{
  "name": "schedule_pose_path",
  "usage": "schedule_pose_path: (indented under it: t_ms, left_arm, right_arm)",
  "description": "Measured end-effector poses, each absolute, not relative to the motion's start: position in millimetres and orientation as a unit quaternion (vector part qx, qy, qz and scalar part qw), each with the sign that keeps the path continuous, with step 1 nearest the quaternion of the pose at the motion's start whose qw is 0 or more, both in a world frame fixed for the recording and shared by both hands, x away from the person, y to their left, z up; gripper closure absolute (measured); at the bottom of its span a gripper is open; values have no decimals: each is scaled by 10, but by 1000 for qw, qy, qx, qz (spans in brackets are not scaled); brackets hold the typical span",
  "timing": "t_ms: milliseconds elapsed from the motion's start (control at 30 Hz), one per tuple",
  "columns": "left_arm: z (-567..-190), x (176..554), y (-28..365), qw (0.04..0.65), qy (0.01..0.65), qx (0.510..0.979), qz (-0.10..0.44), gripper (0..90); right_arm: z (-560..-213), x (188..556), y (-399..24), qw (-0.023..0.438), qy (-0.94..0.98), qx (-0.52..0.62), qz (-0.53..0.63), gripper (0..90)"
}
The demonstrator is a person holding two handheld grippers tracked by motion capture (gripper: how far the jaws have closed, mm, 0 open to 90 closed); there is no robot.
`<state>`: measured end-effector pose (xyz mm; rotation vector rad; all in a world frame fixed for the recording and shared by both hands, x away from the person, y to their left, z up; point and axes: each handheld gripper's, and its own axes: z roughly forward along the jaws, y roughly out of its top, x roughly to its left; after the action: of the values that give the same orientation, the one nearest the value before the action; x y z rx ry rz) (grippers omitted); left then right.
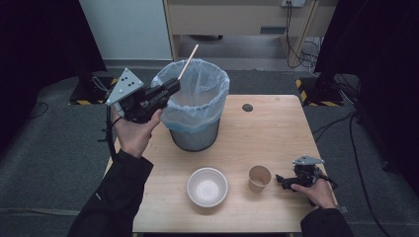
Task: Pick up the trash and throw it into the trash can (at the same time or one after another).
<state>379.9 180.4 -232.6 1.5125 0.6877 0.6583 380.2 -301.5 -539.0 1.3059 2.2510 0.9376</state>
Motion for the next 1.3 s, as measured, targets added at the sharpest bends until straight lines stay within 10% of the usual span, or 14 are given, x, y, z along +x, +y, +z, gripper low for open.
schedule_pose_path:
  t_ms: [1300]
  left_arm:
    - [-2678, 4905, 1481, 571, 357, 672, 308, 846]
  right_arm:
    - [-5393, 3804, -3013, 188, 798, 464, 335, 8]
